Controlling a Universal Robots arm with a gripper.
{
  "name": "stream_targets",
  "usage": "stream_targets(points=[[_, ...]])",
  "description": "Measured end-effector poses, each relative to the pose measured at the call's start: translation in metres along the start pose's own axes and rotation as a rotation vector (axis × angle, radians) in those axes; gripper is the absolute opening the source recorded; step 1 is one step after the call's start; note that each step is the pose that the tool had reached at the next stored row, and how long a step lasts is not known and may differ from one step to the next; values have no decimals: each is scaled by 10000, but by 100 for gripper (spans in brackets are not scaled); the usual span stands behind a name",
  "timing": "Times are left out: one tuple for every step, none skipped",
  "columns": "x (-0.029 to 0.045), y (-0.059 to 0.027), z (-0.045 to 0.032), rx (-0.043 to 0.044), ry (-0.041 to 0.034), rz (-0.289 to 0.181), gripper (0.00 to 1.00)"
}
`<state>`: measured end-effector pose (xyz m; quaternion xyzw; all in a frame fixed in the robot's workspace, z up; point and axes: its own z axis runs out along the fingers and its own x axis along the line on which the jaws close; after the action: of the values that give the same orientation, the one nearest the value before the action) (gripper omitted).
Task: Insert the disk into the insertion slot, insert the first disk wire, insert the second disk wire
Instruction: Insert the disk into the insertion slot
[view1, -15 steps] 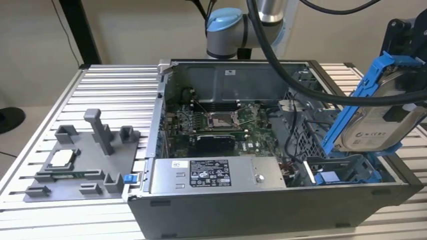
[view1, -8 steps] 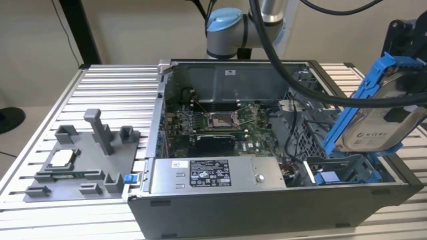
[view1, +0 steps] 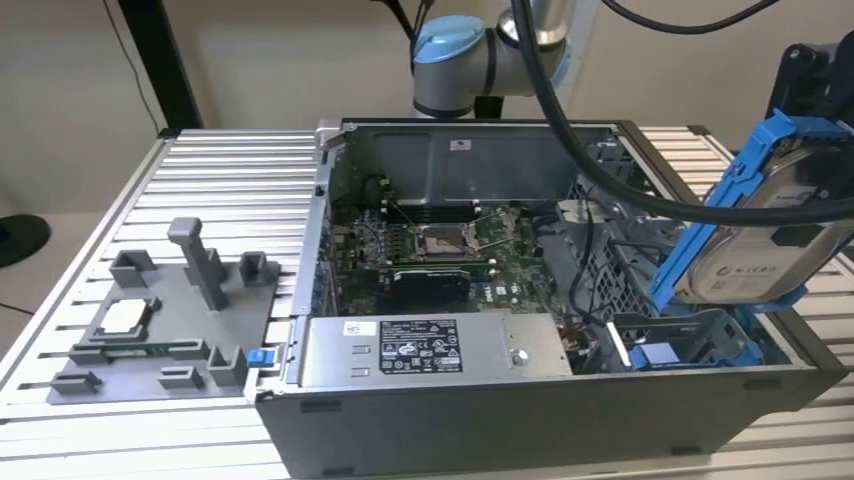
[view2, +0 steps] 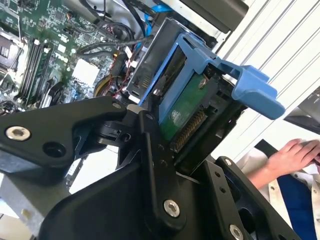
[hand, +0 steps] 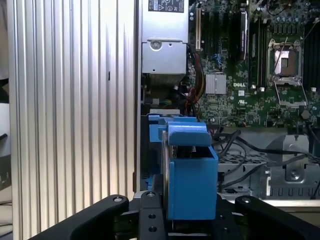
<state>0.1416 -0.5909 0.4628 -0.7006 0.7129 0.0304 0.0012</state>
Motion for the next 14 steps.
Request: stream_targets(points=[[0,-7,3,0,-9,-1,0],[0,-13,5,0,-12,-1,0],[0,-13,5,0,-12,0,0],[0,-13,6,0,-13,0,0],[0,-14,6,0,-14,-1,0],[0,-14,6,0,-13,-1,0],[0,-14,6,0,-13,-1,0],[0,-14,6,0,-13,-1,0],[0,-14,7,0,-14,-1,0],[1,-15,12,-1,-25,-1,0],[2,-17,22,-1,-48,-2,0],[2,-19,32,-2,-79,-4,0],[2,-22,42,-2,-116,-6,0],[2,-23,56,-3,-159,-7,0]])
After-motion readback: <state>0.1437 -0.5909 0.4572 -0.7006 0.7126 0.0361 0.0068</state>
